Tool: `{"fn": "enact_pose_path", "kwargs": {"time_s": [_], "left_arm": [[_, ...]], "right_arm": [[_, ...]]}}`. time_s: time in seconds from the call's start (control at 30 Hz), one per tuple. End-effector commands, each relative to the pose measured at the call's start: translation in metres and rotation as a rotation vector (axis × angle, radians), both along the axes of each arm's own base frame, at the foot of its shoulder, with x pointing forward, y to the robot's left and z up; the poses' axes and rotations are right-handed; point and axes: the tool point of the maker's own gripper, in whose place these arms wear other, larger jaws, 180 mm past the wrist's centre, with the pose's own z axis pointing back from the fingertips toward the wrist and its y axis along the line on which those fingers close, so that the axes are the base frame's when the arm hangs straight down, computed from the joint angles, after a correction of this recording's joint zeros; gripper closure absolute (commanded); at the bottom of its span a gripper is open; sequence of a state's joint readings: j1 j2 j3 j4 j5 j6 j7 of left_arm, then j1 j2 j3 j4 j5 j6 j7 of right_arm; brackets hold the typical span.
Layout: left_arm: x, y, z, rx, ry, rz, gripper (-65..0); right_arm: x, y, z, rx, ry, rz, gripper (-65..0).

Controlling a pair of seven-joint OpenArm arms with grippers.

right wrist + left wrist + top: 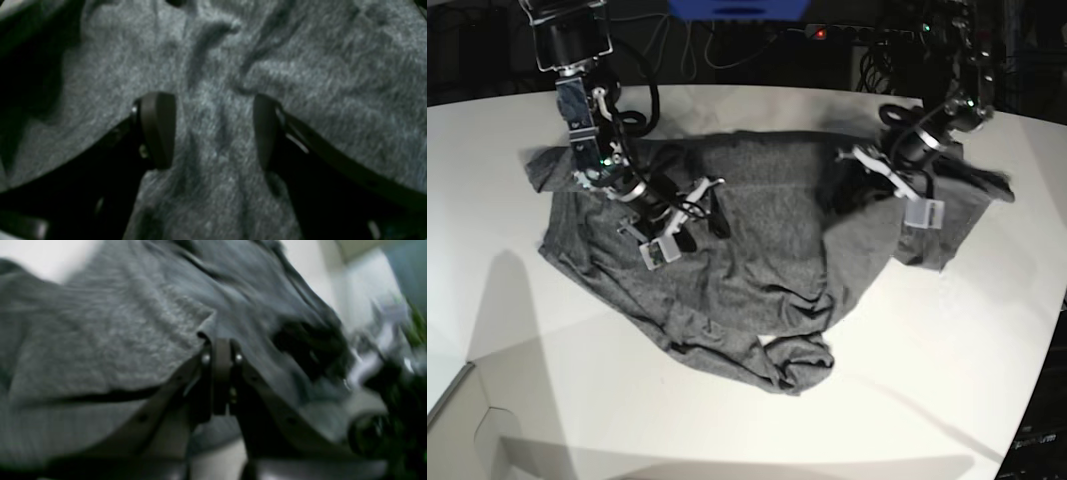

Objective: Layout the t-shirt on the table in an organized manner, then fold the t-shirt properly
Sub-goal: 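Move the left gripper onto the shirt body and grasp the fabric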

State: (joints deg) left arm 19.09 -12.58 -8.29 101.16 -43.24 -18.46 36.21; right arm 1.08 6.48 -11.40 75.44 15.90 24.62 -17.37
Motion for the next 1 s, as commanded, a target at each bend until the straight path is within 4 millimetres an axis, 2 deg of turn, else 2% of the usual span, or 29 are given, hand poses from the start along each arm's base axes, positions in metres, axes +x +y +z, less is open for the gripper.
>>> {"fn": "enact_pose_path", "kwargs": {"time_s": [0.0,0.1,0.27,0.43,0.53,0.6,0.67,0.8,0.9,0.97], "left_arm": [[0.003,0.002,0.011,0.0,-0.041,-0.003,-0.1],[-0.006,0.007,0.002,0.027,-0.009,-0.024,-0.1],[-0.01,0.017,-0.008,0.058,0.019,-0.025,-0.2],[-0.014,0.013,-0.01,0.063,0.033,-0.047,-1.5],[-0.024,0.008,-0.018,0.077,0.095,-0.089,-10.5],[-0.025,0.01,-0.019,0.081,0.108,-0.082,-19.4],[-0.026,0.01,-0.017,0.08,0.105,-0.083,-25.3],[-0.032,0.01,-0.009,0.084,0.088,-0.084,-26.6],[-0.025,0.016,-0.004,0.076,0.069,-0.033,-26.6],[-0.018,0.031,-0.009,0.132,0.079,0.046,-26.6]], "right_arm": [[0.01,0.003,0.017,0.03,-0.053,0.0,-37.0],[0.008,0.003,0.015,0.03,-0.049,0.0,-37.0],[0.006,0.003,0.013,0.03,-0.043,0.0,-37.0],[0.006,0.003,0.013,0.032,-0.042,0.0,-37.0],[0.006,0.003,0.013,0.032,-0.042,0.0,-37.0],[0.006,0.003,0.013,0.032,-0.042,0.0,-37.0],[0.005,0.003,0.013,0.032,-0.041,0.001,-37.0],[0.005,0.003,0.013,0.032,-0.041,0.001,-37.0],[0.005,0.003,0.013,0.032,-0.041,0.001,-37.0],[0.005,0.003,0.013,0.032,-0.041,0.001,-37.0]]}}
